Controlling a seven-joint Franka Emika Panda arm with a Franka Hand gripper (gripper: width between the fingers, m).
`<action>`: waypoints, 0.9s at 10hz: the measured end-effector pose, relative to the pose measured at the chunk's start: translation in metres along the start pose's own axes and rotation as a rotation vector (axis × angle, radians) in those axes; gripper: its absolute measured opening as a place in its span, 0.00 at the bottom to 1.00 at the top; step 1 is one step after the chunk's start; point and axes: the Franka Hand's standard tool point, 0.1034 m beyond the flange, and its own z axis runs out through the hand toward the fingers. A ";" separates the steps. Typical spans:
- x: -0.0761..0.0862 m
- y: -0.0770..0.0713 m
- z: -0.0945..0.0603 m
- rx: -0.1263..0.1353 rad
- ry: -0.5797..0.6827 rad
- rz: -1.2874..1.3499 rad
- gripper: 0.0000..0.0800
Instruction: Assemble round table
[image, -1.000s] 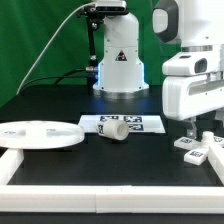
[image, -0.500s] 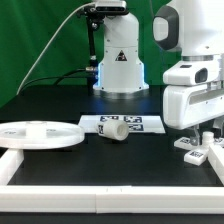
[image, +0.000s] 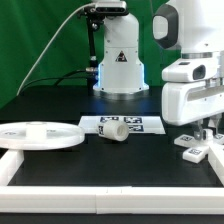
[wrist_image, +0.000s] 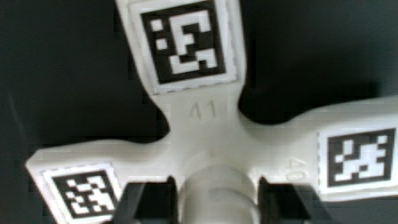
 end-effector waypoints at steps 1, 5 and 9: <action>-0.019 -0.016 -0.009 0.002 -0.010 0.002 0.26; -0.054 -0.035 -0.025 -0.004 -0.005 -0.004 0.26; -0.073 -0.040 -0.004 0.010 -0.021 0.005 0.26</action>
Offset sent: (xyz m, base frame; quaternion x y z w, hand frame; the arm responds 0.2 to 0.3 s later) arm -0.0344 -0.0126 0.0164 -0.0179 0.0261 0.0563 0.9979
